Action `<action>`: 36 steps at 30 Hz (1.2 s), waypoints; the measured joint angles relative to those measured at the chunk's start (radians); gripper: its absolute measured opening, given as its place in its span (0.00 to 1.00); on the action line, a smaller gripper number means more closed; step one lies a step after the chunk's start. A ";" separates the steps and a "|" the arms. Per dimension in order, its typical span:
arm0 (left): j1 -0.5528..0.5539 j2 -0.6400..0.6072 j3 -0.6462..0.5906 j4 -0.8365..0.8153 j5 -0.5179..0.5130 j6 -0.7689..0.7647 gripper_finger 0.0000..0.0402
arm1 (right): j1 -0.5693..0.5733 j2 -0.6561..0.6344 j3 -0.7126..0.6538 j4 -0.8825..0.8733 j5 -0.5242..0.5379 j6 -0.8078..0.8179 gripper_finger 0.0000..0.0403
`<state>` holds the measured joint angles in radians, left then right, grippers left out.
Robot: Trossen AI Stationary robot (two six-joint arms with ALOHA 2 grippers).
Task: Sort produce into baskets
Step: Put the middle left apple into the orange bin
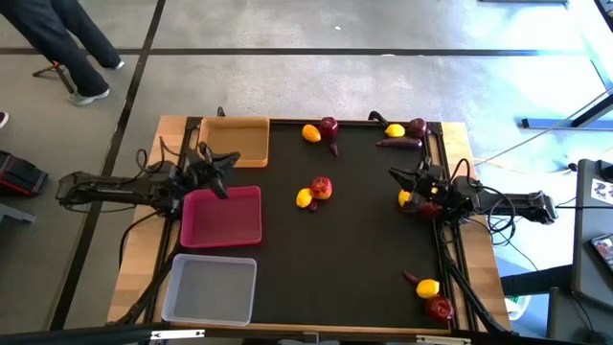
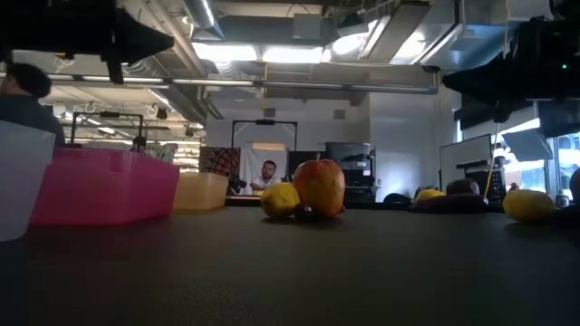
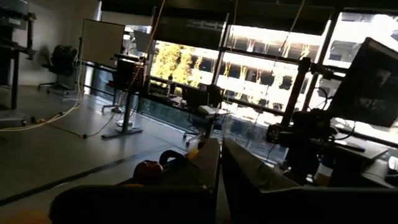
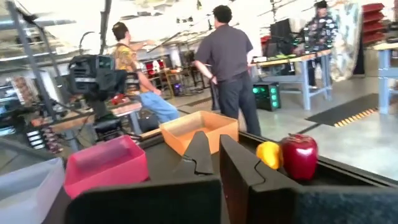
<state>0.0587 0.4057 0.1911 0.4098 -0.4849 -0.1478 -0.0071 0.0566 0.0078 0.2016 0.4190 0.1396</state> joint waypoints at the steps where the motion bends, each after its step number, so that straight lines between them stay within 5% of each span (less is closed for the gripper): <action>1: 0.009 0.034 0.018 0.000 0.011 0.011 0.04 | 0.000 0.000 0.000 -0.002 -0.009 -0.016 0.00; 10: 0.037 0.350 0.220 0.000 0.108 0.133 0.04 | 0.000 0.000 0.000 0.109 -0.017 -0.296 0.00; 19: 0.036 0.632 0.386 -0.002 0.113 0.172 0.04 | 0.000 0.000 0.000 0.104 -0.019 -0.302 0.00; 27: 0.037 0.760 0.457 0.083 0.118 0.127 0.04 | 0.000 0.000 0.000 0.102 -0.046 -0.302 0.00; 36: 0.043 0.838 0.549 0.053 0.121 0.097 0.37 | 0.000 0.000 0.000 0.061 -0.046 -0.302 0.00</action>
<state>0.1013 1.2441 0.7400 0.4631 -0.3641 -0.0509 -0.0067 0.0566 0.0082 0.2626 0.3725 -0.1623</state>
